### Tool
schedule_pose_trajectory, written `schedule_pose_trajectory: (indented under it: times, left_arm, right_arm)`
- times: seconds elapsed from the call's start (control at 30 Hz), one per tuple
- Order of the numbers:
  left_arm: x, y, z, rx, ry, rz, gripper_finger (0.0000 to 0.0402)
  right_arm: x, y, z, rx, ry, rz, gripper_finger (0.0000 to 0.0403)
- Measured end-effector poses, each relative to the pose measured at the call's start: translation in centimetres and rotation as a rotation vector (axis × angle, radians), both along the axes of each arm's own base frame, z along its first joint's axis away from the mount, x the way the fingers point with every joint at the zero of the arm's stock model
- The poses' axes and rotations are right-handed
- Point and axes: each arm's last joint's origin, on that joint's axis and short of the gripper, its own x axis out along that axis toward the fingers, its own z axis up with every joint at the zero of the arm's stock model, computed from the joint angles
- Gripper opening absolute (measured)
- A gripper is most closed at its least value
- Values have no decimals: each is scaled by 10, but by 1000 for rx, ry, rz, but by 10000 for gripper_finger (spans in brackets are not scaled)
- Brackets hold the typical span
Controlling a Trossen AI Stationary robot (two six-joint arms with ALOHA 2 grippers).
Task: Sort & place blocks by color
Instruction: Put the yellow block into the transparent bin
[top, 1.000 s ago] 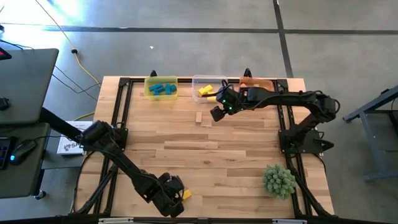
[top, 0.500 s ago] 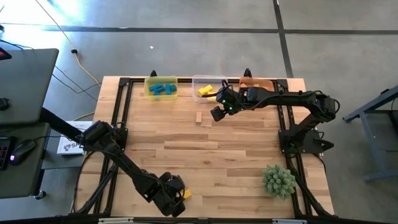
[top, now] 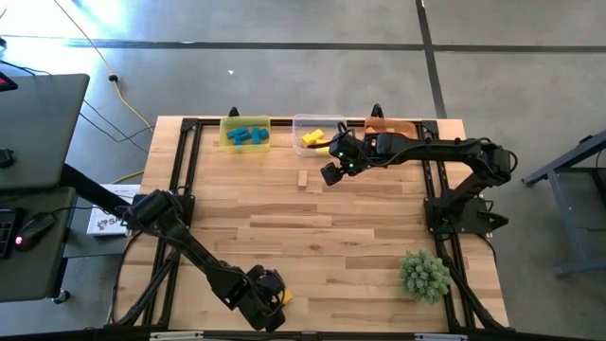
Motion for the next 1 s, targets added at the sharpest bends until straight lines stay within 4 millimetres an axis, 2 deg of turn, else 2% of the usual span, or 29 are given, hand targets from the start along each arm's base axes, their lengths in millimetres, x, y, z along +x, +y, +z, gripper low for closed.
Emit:
schedule_pose_trajectory:
  times: [0.43, 0.6, 1.0]
  left_arm:
    - [-1, 2, -13, 65, 45, -4, 198]
    - [-1, 1, -22, 88, 69, -14, 183]
    - [3, 13, -25, 251, 98, -138, 138]
  right_arm:
    - [0, 0, 0, 3, -1, 2, 282]
    - [0, 0, 0, 3, -1, 2, 282]
    - [0, 0, 0, 2, -3, 2, 282]
